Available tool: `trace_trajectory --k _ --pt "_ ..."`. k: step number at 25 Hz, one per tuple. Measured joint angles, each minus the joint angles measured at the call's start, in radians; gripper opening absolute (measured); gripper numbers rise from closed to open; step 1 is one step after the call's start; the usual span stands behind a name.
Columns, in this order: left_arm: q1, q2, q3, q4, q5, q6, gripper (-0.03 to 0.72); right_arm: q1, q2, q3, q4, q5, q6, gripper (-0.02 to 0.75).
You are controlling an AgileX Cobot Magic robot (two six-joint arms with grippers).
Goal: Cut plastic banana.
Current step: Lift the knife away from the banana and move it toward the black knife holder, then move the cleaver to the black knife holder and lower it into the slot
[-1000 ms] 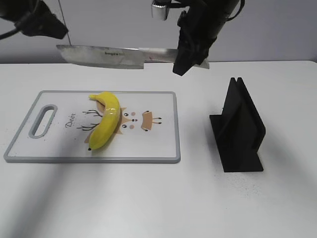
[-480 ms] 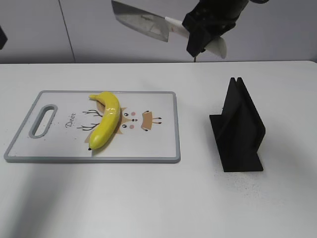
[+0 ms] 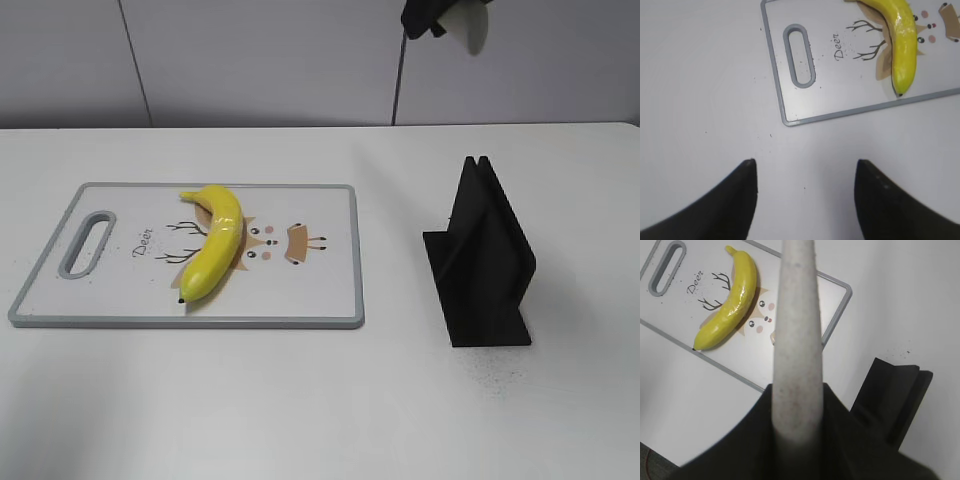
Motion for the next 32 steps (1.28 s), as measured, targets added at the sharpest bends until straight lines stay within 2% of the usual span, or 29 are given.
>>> trace_trajectory --k 10,20,26,32 --pt "0.000 -0.344 0.235 0.002 -0.040 0.000 0.587 0.000 -0.220 0.307 -0.006 -0.010 0.056 0.181" --pt "0.000 -0.760 0.525 -0.001 -0.114 0.000 0.587 0.000 -0.442 0.684 -0.008 -0.151 0.121 0.181" --pt "0.000 -0.975 0.622 -0.002 -0.112 0.000 0.587 0.000 -0.529 0.843 -0.008 -0.213 0.168 0.181" --pt "0.000 -1.131 0.666 -0.004 -0.097 0.000 0.585 0.000 -0.598 0.943 -0.009 -0.252 0.211 0.181"
